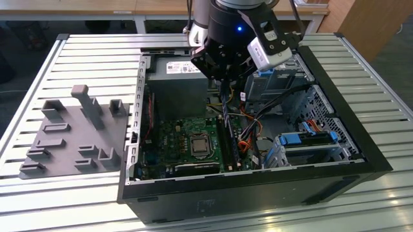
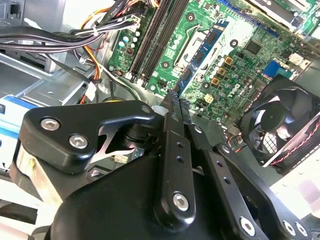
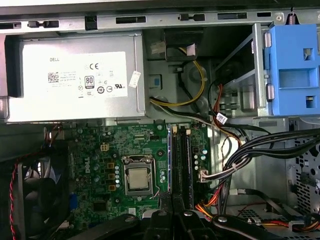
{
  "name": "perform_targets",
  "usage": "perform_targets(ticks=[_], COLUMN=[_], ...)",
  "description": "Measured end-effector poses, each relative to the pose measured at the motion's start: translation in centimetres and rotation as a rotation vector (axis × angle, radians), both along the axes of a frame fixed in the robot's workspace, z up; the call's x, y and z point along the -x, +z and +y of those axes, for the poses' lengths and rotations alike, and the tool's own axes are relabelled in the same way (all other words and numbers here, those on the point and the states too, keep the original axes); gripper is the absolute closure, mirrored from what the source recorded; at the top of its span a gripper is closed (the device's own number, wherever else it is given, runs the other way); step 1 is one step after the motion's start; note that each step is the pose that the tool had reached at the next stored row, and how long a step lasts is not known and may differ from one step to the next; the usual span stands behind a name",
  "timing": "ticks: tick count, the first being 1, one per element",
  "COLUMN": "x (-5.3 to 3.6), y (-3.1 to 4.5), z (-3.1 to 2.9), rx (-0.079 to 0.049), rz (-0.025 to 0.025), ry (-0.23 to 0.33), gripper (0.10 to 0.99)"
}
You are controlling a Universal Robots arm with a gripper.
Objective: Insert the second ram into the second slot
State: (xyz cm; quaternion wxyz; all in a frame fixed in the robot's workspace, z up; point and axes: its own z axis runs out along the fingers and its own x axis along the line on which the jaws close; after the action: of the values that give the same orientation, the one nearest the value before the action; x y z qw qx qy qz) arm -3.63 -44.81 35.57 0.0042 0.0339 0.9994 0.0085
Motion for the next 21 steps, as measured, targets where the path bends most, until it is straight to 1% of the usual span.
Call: perform_targets(ticks=[2, 4, 8, 10, 14, 16, 21], x=[0.00, 0.00, 0.00, 0.00, 0.00, 0.00, 0.00], y=[-0.04, -0.48, -0.54, -0.72, -0.79, -1.04, -1.16], z=[0.00, 0.00, 0.00, 0.00, 0.00, 0.00, 0.00], rx=[0.000, 0.000, 0.000, 0.000, 0.000, 0.000, 0.000], rz=[0.0000, 0.0005, 0.0005, 0.0005, 0.0005, 0.0005, 0.0005], ry=[0.000, 0.000, 0.000, 0.000, 0.000, 0.000, 0.000], gripper=[0.969, 0.969, 0.969, 0.969, 0.969, 0.969, 0.969])
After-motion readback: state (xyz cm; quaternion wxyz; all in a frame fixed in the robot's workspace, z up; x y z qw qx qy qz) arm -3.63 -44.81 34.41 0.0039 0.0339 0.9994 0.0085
